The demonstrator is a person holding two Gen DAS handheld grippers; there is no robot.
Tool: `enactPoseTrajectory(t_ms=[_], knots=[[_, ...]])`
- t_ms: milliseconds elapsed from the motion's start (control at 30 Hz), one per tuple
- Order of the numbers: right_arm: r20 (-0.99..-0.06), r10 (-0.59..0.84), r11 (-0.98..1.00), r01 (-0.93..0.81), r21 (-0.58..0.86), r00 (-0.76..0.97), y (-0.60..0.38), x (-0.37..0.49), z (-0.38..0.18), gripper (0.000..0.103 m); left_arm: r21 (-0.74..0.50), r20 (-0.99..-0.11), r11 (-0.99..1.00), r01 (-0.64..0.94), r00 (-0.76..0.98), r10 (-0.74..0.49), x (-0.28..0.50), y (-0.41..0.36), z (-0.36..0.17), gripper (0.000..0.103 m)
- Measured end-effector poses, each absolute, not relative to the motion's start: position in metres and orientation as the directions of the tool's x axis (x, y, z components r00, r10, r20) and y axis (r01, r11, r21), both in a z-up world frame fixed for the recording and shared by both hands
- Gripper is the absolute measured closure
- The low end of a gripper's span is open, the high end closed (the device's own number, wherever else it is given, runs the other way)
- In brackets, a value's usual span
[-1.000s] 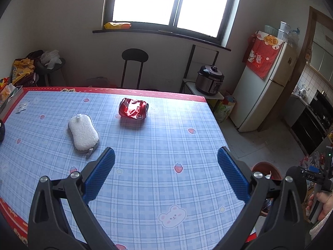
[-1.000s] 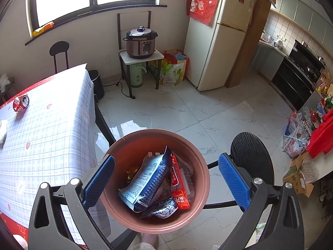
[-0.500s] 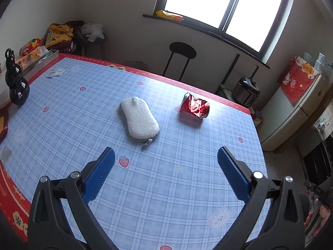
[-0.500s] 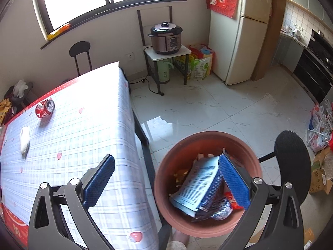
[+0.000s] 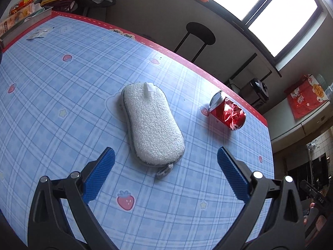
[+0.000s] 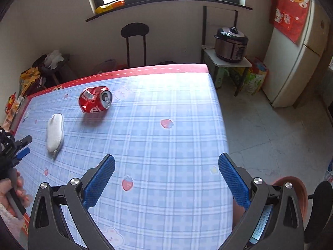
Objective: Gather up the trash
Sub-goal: 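Move both tools back over the table toward the sponge and red can, then close the left tool on the white sponge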
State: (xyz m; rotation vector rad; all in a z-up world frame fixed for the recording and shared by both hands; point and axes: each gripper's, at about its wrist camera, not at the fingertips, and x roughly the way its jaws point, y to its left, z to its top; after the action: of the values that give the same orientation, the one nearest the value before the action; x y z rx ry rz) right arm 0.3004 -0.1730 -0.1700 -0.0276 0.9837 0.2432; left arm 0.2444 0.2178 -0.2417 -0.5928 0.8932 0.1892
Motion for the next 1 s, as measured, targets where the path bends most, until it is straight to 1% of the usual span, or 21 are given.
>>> enactPoseTrajectory(t_ms=[167, 400, 633, 733, 767, 800, 833, 867, 967, 1000], knots=[[-0.83, 0.221, 0.956, -0.281, 0.081, 0.512, -0.131, 0.32, -0.17, 0.006, -0.405, -0.801, 0.805, -0.435, 0.593, -0.083, 0.272, 0.228, -0.27, 0.006], [-0.84, 0.24, 0.935, -0.349, 0.065, 0.486, -0.108, 0.337, -0.179, 0.006, -0.421, -0.799, 0.793, -0.441, 0.593, -0.094, 0.29, 0.237, -0.294, 0.007], [-0.851, 0.246, 0.91, -0.412, 0.038, 0.464, -0.092, 0.359, -0.183, 0.006, -0.292, -0.817, 0.875, -0.385, 0.576, -0.019, 0.308, 0.22, -0.298, 0.006], [-0.846, 0.255, 0.905, -0.424, 0.038, 0.468, -0.088, 0.361, -0.182, 0.006, -0.293, -0.813, 0.877, -0.38, 0.583, -0.019, 0.312, 0.221, -0.298, 0.008], [-0.846, 0.259, 0.904, -0.425, 0.042, 0.466, -0.088, 0.361, -0.182, 0.006, -0.316, -0.806, 0.871, -0.375, 0.591, -0.038, 0.312, 0.222, -0.297, 0.013], [-0.847, 0.263, 0.903, -0.427, 0.048, 0.461, -0.087, 0.361, -0.183, 0.006, -0.336, -0.8, 0.866, -0.37, 0.597, -0.056, 0.312, 0.224, -0.297, 0.03], [-0.85, 0.267, 0.902, -0.428, 0.054, 0.455, -0.087, 0.362, -0.185, 0.006, -0.343, -0.802, 0.865, -0.366, 0.593, -0.067, 0.313, 0.225, -0.296, 0.038], [-0.853, 0.268, 0.901, -0.43, 0.057, 0.448, -0.086, 0.362, -0.187, 0.006, -0.344, -0.808, 0.867, -0.36, 0.584, -0.077, 0.313, 0.226, -0.297, 0.053], [-0.859, 0.272, 0.897, -0.439, 0.062, 0.433, -0.082, 0.361, -0.193, 0.006, -0.391, -0.803, 0.862, -0.321, 0.578, -0.149, 0.311, 0.225, -0.298, 0.062], [-0.86, 0.273, 0.895, -0.441, 0.064, 0.43, -0.08, 0.361, -0.194, 0.006, -0.389, -0.801, 0.867, -0.313, 0.579, -0.151, 0.307, 0.225, -0.297, 0.068]])
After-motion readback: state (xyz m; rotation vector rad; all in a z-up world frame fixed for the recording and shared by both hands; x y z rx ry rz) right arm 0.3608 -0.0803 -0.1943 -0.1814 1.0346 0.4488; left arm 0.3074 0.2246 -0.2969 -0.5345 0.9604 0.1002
